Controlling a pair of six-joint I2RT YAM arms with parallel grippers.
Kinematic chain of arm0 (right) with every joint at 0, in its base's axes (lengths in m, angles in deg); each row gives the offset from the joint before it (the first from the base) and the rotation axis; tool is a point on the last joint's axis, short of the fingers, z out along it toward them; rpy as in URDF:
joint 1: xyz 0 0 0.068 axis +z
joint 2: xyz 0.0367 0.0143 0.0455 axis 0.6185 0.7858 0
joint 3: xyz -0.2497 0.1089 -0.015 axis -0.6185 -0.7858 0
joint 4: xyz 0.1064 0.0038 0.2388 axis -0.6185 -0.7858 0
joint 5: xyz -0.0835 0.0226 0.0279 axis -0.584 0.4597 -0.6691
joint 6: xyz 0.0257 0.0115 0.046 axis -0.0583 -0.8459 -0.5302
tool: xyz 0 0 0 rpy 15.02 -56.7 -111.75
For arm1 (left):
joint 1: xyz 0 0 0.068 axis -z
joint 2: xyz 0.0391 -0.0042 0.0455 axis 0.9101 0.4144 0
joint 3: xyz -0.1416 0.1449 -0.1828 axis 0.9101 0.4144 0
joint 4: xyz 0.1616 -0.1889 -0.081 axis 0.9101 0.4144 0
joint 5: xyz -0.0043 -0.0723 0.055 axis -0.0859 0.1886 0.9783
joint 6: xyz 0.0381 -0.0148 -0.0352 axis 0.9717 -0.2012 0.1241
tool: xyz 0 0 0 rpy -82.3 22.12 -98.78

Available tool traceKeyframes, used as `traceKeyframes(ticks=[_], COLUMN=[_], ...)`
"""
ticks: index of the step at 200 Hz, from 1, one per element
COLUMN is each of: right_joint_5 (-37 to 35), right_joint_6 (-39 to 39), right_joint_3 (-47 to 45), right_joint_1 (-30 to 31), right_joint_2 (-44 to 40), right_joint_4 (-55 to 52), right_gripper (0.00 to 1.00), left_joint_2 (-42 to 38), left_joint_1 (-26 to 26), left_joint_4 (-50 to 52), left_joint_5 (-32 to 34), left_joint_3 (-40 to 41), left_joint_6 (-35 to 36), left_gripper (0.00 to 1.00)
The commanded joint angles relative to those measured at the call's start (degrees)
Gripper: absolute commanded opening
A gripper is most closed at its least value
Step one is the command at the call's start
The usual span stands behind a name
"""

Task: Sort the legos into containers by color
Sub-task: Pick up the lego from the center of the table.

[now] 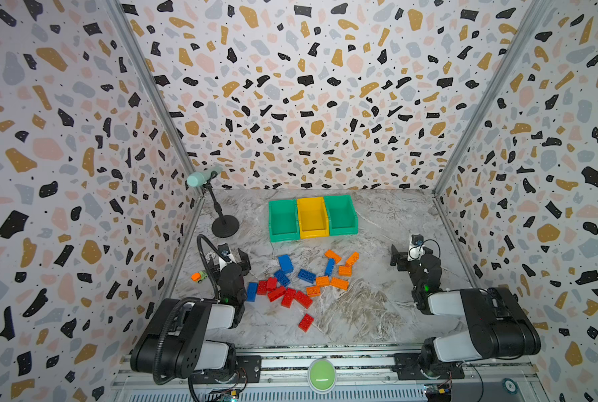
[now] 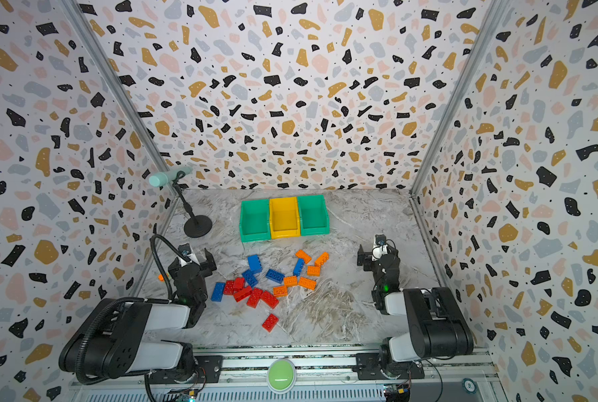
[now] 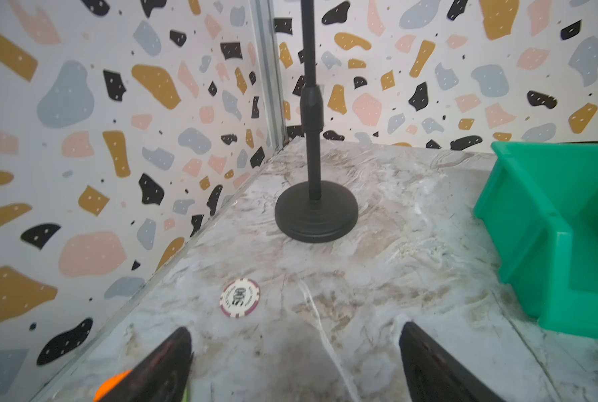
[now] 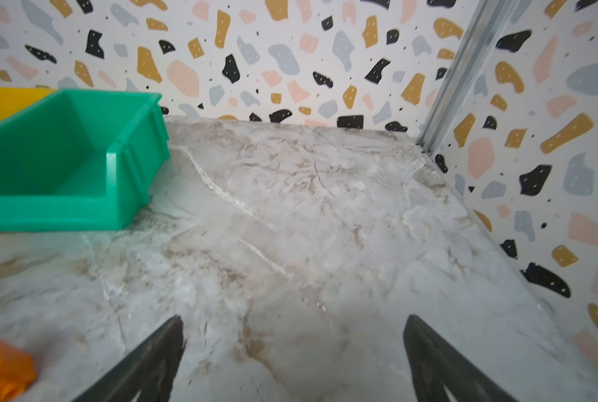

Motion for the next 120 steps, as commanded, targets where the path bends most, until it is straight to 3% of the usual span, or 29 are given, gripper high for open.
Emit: traceKeyframes(ticks=[1, 28, 46, 68, 84, 120], right_joint_5=[-9.1, -17.2, -14.0, -10.7, -10.4, -13.1], right_joint_6=[-2.4, -13.3, -18.6, -15.9, -16.7, -19.3], right_joint_3=[7.2, 13.5, 21.9, 27.6, 34.3, 44.2], right_joint_1=[4.3, 11.7, 13.2, 16.9, 20.3, 27.5], right_joint_2=[-6.4, -9.9, -8.7, -6.2, -3.6, 2.0], right_joint_4=[-13.0, -24.2, -39.0, -46.5, -54.9, -69.5], right_gripper=[0.99, 0.99, 0.99, 0.99, 0.99, 0.96], left_joint_2=[-5.4, -14.6, -19.6, -24.7, -27.7, -27.5], left_joint_1=[0.0, 0.4, 1.1, 4.2, 10.6, 31.3], left_joint_4=[12.5, 14.5, 20.6, 26.8, 28.6, 32.4], left_joint_5=[-1.0, -3.1, -5.3, -5.6, -1.9, 8.2], left_joint_3=[-8.8, -11.7, -15.1, -16.2, -14.4, -13.4], left_joint_6=[1.1, -3.3, -8.0, -12.4, -12.5, -10.9], left_gripper=[0.90, 0.95, 0.95, 0.95, 0.99, 1.00])
